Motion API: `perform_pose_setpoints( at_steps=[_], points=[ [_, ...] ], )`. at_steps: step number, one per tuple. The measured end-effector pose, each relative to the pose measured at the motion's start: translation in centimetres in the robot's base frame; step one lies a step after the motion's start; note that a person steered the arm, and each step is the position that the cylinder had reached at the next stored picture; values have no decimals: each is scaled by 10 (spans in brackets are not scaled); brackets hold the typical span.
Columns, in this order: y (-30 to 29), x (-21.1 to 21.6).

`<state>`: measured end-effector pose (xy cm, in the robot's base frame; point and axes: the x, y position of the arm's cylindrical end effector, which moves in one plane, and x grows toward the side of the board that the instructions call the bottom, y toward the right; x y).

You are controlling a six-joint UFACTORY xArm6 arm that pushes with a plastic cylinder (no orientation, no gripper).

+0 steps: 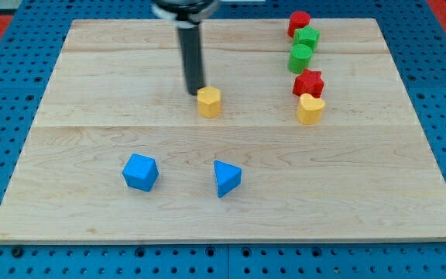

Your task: Push the red star to the top left of the yellow hexagon

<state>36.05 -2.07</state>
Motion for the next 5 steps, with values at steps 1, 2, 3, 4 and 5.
perform_pose_setpoints(
  at_steps=[1,2,3,4,5],
  points=[
    [48,-42],
    [87,-45],
    [115,-32],
    [136,-37],
    [170,-37]
  ],
)
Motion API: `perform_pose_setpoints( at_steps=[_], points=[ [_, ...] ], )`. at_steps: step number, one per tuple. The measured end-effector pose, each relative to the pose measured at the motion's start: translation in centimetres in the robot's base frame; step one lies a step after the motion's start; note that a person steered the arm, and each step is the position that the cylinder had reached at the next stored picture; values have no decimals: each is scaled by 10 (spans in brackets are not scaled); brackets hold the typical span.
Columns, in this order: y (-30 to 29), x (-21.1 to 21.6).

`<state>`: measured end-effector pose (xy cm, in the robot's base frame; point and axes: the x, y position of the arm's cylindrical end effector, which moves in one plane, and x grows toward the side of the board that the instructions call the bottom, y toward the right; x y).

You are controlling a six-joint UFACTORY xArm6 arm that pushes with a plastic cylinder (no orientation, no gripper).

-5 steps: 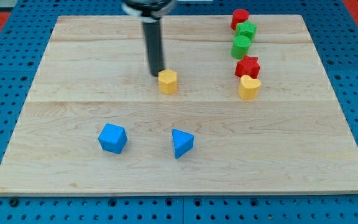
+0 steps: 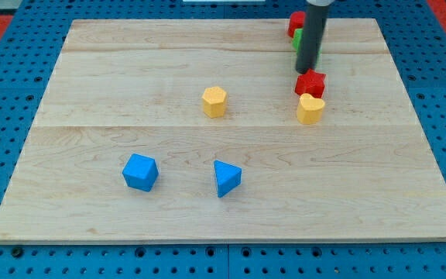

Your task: Push the red star to the top left of the yellow hexagon

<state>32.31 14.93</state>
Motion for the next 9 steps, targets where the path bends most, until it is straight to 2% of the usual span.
perform_pose_setpoints(
  at_steps=[1,2,3,4,5,6,7,9],
  points=[
    [54,3],
    [53,32],
    [-18,30],
    [-95,8],
    [-95,8],
    [0,3],
    [4,33],
    [-119,45]
  ],
)
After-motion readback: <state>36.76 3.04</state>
